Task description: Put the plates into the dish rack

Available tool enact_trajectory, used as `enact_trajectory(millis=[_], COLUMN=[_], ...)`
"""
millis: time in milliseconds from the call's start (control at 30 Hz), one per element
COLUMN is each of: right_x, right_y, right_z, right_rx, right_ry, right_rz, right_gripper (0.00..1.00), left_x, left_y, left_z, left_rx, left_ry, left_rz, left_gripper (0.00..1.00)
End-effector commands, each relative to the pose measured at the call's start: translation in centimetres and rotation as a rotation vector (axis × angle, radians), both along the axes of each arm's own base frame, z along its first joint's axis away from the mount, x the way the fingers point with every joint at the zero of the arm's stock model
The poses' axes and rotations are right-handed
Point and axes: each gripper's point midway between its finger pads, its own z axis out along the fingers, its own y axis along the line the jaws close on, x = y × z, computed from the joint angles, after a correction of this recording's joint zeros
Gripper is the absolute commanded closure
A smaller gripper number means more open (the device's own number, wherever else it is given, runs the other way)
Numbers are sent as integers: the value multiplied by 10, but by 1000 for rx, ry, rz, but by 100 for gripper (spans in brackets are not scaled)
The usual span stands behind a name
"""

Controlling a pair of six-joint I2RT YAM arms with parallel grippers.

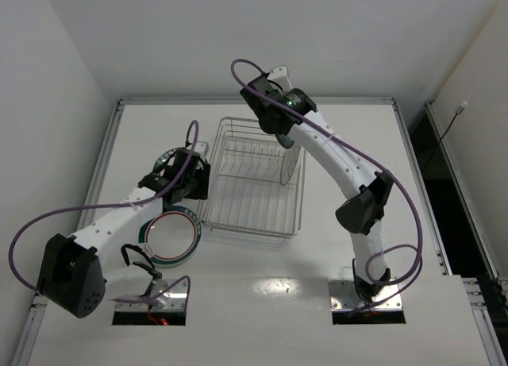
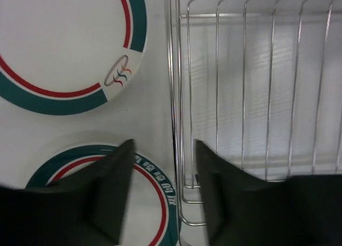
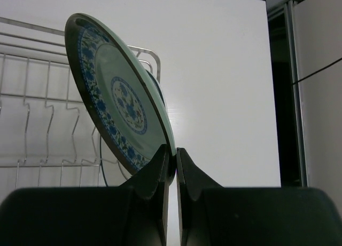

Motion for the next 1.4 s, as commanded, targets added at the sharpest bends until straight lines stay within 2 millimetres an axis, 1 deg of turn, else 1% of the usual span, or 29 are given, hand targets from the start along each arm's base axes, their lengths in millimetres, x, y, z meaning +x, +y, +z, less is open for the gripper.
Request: enact_trajectory(millis=[0,33,67,100,133,167,200,233,267,300,333,367,433,467,500,533,567,600,667,700,733,767,833,867,933,967,1100,1267,1367], right_x=[-3,-3,-3,-4,-5,-7,-8,-9,-11,-12,-14,-15,-19,-22,-23,-24,-25,-25,-26,-26,-26,-27,-26,-26,-24,-24,-20,-17,-16], right_y=[7,6,6,5,3,1,0,-1,-5,-6,-9,-12,-17,-19,-21,-22,-25,-25,-25,-26,-26,-26,-27,-31,-33,-33,-33,-32,-27], right_z=[34,34,34,39,33,36,38,31,34,27,29,32,27,28,21,23,23,23,18,12,11,5,1,-2,-9,-19,-38,-50,-72], right_rx=[20,13,13,20,0,2,11,-14,-20,-34,-40,-50,-73,-72,-89,-82,-97,-97,-107,-116,-117,-126,-139,-146,-184,-201,-256,-290,-290], right_ry=[-89,-85,-85,-93,-82,-84,-95,-72,-78,-62,-67,-75,-60,-61,-42,-50,-51,-51,-39,-29,-29,-19,-18,-9,3,26,60,78,117], right_rz=[31,36,36,36,31,31,30,37,30,31,26,17,13,13,14,14,12,12,13,14,14,15,9,1,-10,-13,-24,-51,-36], right_gripper=[100,100,100,100,100,100,100,100,100,100,100,100,100,100,100,100,100,100,100,100,100,100,100,100,100,100,100,100,100], left_x=[0,-1,-3,-4,-6,-9,-11,-13,-15,-18,-23,-20,-23,-25,-26,-28,-28,-30,-37,-38,-38,-46,-47,-53,-54,-57,-61,-65,-66], left_y=[-14,-16,-20,-22,-25,-29,-33,-37,-40,-45,-46,-49,-53,-63,-62,-64,-73,-74,-82,-88,-88,-93,-98,-104,-105,-105,-116,-122,-125], left_z=[-15,-21,-24,-35,-40,-45,-47,-49,-52,-53,-56,-51,-50,-40,-39,-38,-31,-26,-28,-25,-25,-31,-32,-35,-35,-39,-36,-38,-39], left_rx=[-43,-45,-55,-52,-60,-82,-120,-153,-178,-211,-227,-266,-303,-347,-349,-364,-408,-429,-460,-493,-496,-491,-507,-519,-517,-510,-529,-528,-542], left_ry=[84,105,131,170,192,218,246,270,279,294,315,305,304,289,280,273,266,249,254,259,245,261,252,268,259,265,256,263,260], left_rz=[-60,-68,-85,-93,-105,-103,-106,-83,-75,-71,-55,-19,9,21,48,66,81,95,107,126,146,144,173,172,189,195,187,194,190], left_gripper=[65,71,80,84,87,90,99,100,100,100,100,100,100,100,100,100,100,100,100,100,100,100,100,100,100,100,100,99,99])
